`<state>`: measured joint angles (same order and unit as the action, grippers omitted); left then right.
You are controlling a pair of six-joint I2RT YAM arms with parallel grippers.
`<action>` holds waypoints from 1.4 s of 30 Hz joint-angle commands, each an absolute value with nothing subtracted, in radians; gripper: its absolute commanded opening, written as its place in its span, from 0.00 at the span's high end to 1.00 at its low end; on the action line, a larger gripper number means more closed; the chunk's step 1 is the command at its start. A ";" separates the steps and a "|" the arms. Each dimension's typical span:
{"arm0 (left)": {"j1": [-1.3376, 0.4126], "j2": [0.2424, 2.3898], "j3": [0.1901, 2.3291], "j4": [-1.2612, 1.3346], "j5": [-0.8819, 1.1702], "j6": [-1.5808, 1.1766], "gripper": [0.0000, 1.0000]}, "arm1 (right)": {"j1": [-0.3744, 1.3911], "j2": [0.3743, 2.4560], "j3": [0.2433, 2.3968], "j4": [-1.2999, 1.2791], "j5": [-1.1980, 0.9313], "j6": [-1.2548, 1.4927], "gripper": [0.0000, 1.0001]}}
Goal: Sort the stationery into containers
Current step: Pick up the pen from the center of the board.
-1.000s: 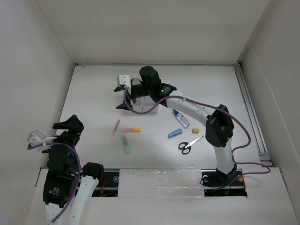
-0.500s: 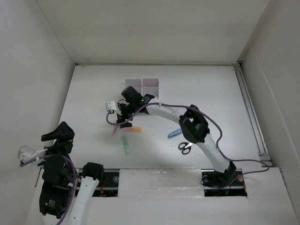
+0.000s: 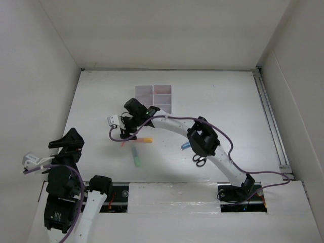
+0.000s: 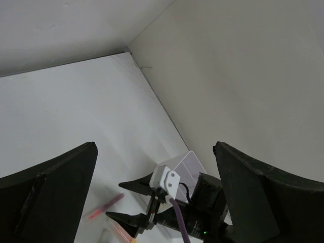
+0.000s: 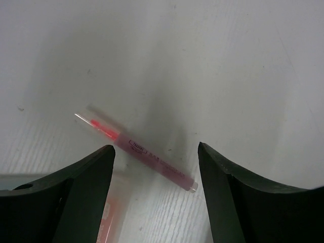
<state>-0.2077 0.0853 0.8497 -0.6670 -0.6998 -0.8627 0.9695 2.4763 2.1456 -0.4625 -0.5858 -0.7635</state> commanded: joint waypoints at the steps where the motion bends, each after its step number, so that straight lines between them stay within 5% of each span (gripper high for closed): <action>1: -0.212 0.107 0.845 -0.612 -0.683 -0.836 0.00 | 0.974 2.520 2.220 -0.465 -0.591 -0.775 0.28; 16: -0.212 0.089 0.845 -0.603 -0.673 -0.827 0.00 | 0.983 2.553 2.241 -0.512 -0.551 -0.775 0.53; 19: -0.212 0.089 0.845 -0.603 -0.673 -0.827 0.00 | 0.983 2.553 2.241 -0.512 -0.551 -0.775 0.66; 35: -0.212 0.080 0.845 -0.603 -0.673 -0.827 0.00 | 1.011 2.608 2.328 -0.575 -0.460 -0.775 0.59; 37: -0.212 0.080 0.845 -0.603 -0.673 -0.827 0.00 | 1.011 2.620 2.347 -0.610 -0.460 -0.775 0.64; 39: -0.212 0.080 0.845 -0.603 -0.673 -0.827 0.00 | 1.011 2.641 2.367 -0.621 -0.460 -0.775 0.88; 42: -0.212 0.080 0.845 -0.603 -0.673 -0.827 0.00 | 1.011 2.642 2.367 -0.630 -0.460 -0.775 0.92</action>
<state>-0.2077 0.0856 0.8482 -0.6327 -0.6804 -0.8452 1.0004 2.6095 2.3356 -0.5816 -0.4763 -0.7677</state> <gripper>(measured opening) 0.997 0.135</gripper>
